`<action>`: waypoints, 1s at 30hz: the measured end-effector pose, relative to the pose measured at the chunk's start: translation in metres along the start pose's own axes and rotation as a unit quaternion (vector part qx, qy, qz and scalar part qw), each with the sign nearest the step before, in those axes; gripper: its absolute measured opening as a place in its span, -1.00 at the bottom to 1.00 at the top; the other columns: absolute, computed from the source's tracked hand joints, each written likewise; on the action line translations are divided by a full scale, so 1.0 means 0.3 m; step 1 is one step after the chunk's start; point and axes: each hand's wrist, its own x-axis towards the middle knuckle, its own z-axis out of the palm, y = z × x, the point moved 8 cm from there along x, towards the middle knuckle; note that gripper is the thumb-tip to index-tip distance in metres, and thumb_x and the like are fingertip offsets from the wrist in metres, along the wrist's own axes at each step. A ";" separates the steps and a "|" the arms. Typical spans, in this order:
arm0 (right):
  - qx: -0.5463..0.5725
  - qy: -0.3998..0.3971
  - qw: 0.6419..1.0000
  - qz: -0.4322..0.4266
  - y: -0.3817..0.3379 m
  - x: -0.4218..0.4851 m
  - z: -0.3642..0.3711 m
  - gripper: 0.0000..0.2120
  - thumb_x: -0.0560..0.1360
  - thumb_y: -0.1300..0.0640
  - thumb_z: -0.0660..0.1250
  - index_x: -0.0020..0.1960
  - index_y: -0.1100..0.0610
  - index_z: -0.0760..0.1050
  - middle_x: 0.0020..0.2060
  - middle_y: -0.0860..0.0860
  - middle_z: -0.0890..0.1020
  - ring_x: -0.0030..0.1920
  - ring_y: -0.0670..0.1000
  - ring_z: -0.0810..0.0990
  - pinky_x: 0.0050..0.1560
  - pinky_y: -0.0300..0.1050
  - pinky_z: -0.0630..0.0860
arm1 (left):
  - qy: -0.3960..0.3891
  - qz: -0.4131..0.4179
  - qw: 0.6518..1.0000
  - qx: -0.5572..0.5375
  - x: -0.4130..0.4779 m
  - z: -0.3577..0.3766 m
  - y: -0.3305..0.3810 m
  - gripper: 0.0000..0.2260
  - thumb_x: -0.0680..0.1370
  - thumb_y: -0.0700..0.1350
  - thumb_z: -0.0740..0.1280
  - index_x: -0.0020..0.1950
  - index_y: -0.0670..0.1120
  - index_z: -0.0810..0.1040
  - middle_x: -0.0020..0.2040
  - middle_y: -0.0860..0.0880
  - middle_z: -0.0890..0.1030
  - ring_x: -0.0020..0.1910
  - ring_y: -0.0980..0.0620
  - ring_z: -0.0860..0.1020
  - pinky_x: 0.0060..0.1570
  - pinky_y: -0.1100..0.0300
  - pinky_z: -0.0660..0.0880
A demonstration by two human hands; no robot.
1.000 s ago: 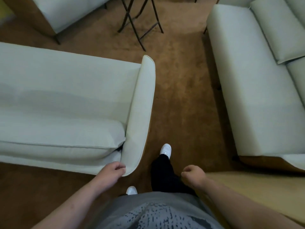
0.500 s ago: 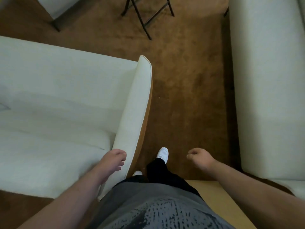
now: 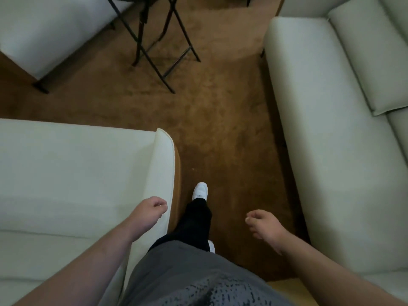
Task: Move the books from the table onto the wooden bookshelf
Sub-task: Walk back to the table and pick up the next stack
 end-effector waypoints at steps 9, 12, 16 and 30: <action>-0.003 0.014 1.000 0.006 -0.424 0.172 -0.269 -0.69 0.64 0.17 0.29 0.38 0.17 0.47 0.09 0.15 0.64 -0.02 0.06 0.59 0.06 -0.03 0.56 | -0.011 0.017 0.999 0.029 0.271 -0.200 0.326 -0.85 0.63 -0.05 0.26 0.15 0.01 0.56 0.04 0.05 0.61 0.02 0.08 0.57 0.02 0.14 0.53; 0.004 0.023 1.000 0.002 -0.557 0.251 -0.332 -0.68 0.64 0.16 0.30 0.38 0.16 0.47 0.20 0.14 0.61 0.15 0.10 0.59 0.27 0.05 0.53 | -0.011 0.029 0.998 0.056 0.355 -0.271 0.420 -0.83 0.64 -0.03 0.26 0.21 0.03 0.54 0.09 0.06 0.59 0.05 0.11 0.54 0.01 0.19 0.50; 0.020 0.014 1.000 -0.010 -0.698 0.332 -0.389 -0.73 0.62 0.15 0.33 0.32 0.12 0.51 0.07 0.08 0.64 0.07 0.08 0.63 0.13 -0.02 0.59 | 0.003 0.011 0.999 0.044 0.445 -0.353 0.521 -0.83 0.64 -0.04 0.25 0.22 0.02 0.53 0.12 0.02 0.58 0.08 0.07 0.54 0.09 0.13 0.51; -0.054 -0.035 0.998 -0.007 -1.127 0.784 -0.771 -0.78 0.62 0.14 0.34 0.26 0.09 0.53 0.04 0.04 0.63 0.01 0.02 0.62 -0.15 -0.20 0.52 | 0.044 -0.081 0.995 -0.040 0.774 -0.437 0.842 -0.89 0.62 -0.13 0.29 -0.05 -0.03 0.60 -0.08 -0.11 0.64 -0.09 -0.07 0.60 -0.10 0.08 0.53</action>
